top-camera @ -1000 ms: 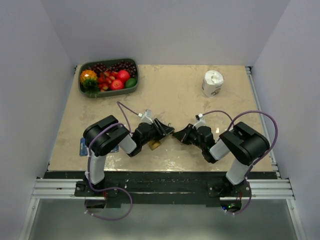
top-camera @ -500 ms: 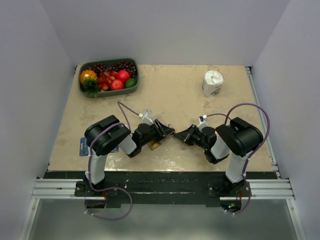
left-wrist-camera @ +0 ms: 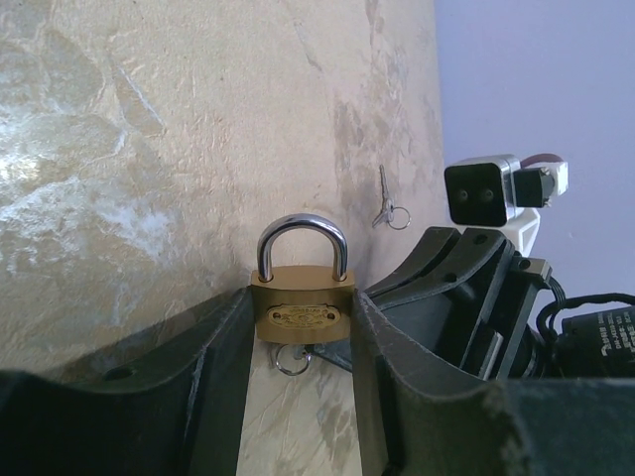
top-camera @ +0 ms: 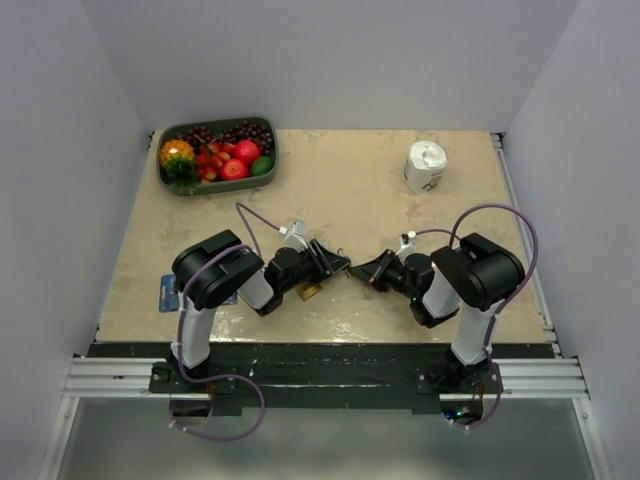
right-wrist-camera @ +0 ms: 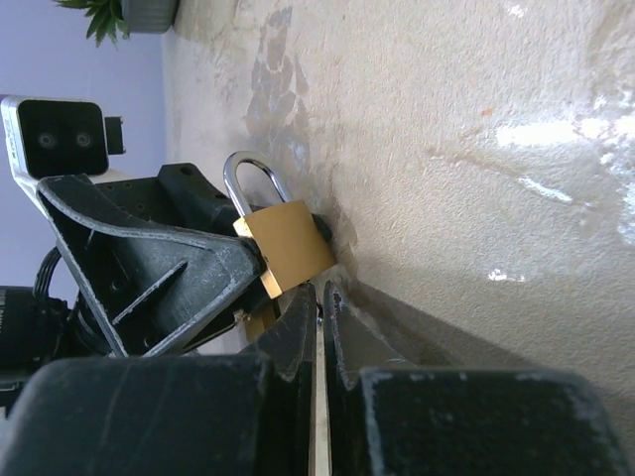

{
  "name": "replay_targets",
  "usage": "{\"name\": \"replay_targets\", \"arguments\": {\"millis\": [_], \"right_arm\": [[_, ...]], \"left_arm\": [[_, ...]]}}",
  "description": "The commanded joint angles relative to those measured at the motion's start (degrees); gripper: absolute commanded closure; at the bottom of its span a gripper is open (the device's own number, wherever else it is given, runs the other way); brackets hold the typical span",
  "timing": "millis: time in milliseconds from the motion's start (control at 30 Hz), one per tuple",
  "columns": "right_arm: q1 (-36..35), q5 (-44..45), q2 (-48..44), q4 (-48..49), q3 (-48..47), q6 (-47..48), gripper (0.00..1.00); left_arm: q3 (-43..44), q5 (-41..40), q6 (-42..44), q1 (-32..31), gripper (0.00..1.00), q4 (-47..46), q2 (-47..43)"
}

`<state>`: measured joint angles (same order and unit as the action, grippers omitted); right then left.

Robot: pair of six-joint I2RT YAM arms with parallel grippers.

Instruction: Unlock with the key

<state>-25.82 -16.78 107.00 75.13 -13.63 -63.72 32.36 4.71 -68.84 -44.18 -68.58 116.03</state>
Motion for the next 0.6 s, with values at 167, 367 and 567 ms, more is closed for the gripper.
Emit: {"name": "replay_targets", "arguments": {"millis": [167, 367, 567], "right_arm": [[3.24, 8.78, 3.21, 6.25, -0.52, -4.04, 1.0], [3.41, 8.78, 3.39, 6.52, -0.43, -4.3, 1.0], [3.41, 9.74, 0.32, 3.62, -0.17, -1.5, 1.0]], "left_arm": [[-1.25, 14.27, 3.18, -2.75, 1.0, -9.82, 1.4], [-0.72, 15.06, 6.26, -2.66, 1.0, -7.02, -0.19], [-0.19, 14.63, 6.44, -2.66, 1.0, -5.26, -0.45]]}}
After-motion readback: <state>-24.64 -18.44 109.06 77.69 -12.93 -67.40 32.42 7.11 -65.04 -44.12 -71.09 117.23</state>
